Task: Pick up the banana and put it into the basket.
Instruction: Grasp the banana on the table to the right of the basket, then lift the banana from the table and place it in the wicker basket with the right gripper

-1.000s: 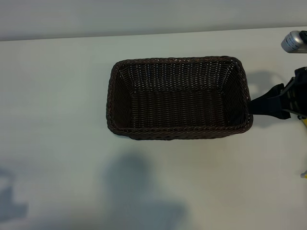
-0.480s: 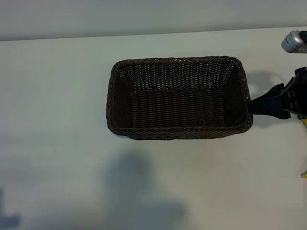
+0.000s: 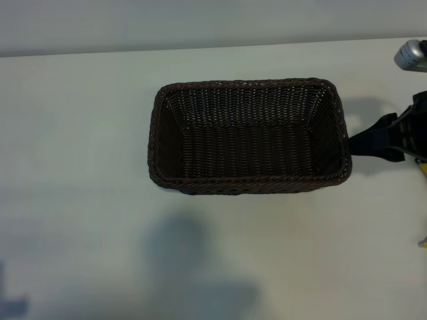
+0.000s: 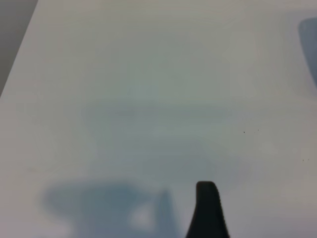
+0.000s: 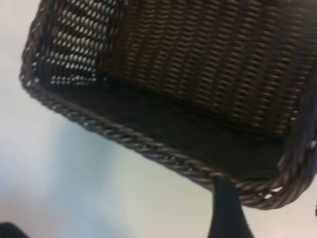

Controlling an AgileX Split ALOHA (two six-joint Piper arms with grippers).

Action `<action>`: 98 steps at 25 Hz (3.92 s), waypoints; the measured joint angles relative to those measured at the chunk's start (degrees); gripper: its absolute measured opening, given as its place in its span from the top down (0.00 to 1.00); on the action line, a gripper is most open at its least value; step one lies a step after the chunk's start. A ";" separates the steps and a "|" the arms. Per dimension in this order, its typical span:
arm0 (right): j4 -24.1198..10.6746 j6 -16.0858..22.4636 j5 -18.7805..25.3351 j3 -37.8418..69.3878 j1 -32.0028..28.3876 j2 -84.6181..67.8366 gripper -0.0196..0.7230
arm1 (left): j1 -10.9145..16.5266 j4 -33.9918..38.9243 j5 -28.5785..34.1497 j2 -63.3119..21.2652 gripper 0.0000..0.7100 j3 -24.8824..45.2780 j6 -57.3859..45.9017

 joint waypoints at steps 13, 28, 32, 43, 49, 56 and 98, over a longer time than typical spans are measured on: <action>-36.24 29.56 1.97 -10.64 0.00 0.16 0.38 | 0.00 0.00 0.00 0.00 0.21 0.00 -0.11; -52.96 40.85 4.54 -10.74 -2.05 8.08 0.38 | 0.00 0.00 0.00 0.00 0.21 0.00 -0.11; -52.28 40.85 3.59 -10.74 -4.44 11.06 0.38 | 0.00 0.00 0.00 0.00 0.21 0.00 -0.11; -51.84 40.85 -0.07 -10.74 -5.78 20.76 0.38 | 0.00 0.00 0.00 0.00 0.21 0.00 -0.11; -51.92 40.85 -2.09 -10.74 -5.82 26.20 0.38 | 0.00 0.00 0.00 0.00 0.21 0.00 -0.05; -51.95 41.27 -3.74 -10.78 -5.82 28.95 0.38 | 0.00 0.00 -0.04 0.00 0.21 0.00 0.09; -48.50 42.13 22.72 -39.63 9.74 22.27 0.41 | 0.00 0.00 -0.04 0.00 0.21 0.00 -0.09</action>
